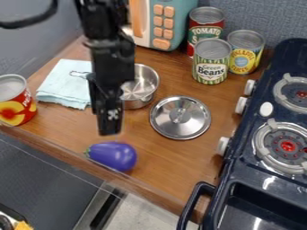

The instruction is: Put the eggplant inside the silver pot

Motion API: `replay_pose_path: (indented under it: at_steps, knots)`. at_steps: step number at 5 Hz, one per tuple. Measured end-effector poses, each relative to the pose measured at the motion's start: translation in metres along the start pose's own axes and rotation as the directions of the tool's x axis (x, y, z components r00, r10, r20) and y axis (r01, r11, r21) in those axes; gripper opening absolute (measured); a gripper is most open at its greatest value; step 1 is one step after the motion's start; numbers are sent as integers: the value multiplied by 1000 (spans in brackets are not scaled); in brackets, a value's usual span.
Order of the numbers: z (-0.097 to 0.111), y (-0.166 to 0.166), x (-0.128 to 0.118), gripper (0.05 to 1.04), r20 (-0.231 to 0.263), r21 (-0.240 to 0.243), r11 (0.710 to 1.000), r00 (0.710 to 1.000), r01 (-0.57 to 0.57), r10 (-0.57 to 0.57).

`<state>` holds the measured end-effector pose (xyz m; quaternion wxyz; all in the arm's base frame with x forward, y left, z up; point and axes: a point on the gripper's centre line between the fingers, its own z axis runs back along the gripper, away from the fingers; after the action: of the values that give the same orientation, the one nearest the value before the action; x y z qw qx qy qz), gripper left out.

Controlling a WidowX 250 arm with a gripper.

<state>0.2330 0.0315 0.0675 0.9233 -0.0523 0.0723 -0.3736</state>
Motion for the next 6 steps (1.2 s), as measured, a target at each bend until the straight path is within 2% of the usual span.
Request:
replay_pose_path:
  at_steps: [1,3,4,5,6]
  knots:
    - [-12,-10,2,999,-46,29,999,999,19,-17]
    - [-27,-19,-5,999,-105,46,998,994,48,-43]
    - [-33,-17,-4,999,-107,47,998,994,33,-28]
    - [-47,-7,0,999,-82,59,997,995,-55,60]
    - [-54,6,4,950,-87,78,987,986,-138,145]
